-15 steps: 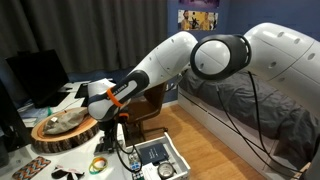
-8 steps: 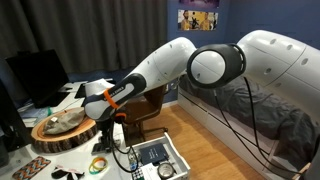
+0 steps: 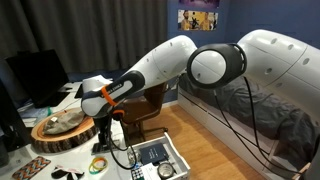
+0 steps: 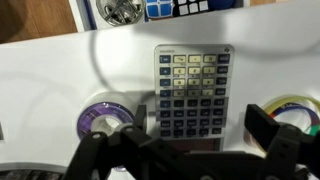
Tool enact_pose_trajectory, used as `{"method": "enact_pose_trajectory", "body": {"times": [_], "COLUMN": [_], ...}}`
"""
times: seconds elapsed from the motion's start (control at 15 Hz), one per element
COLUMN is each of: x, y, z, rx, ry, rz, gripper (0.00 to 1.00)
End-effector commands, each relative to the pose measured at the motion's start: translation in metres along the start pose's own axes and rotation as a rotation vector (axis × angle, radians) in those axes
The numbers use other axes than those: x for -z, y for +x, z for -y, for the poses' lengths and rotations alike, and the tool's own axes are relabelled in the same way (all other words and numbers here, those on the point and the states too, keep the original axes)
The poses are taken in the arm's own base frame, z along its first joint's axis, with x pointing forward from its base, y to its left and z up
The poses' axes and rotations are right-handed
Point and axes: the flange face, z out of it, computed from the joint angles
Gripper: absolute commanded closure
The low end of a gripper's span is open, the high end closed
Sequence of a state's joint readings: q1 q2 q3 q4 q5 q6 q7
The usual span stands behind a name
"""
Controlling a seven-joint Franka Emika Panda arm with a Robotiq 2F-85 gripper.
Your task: Pick up the calculator from the open drawer and put it on the table
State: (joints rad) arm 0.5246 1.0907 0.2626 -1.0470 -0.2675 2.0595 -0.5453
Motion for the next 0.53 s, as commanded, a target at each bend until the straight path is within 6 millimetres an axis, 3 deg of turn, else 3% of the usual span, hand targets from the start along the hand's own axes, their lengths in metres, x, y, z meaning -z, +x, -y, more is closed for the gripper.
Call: {"method": "enact_pose_trajectory", "body": {"times": [0.0,0.47], "x": [0.027,0.09], "y": [-0.012,-0.062], "z": [0.008,0.012], "rx": [0.015,-0.045], "ry": [-0.003,-0.053], "rz": [0.021,-0.027], "gripper": [0.0,0.0]}}
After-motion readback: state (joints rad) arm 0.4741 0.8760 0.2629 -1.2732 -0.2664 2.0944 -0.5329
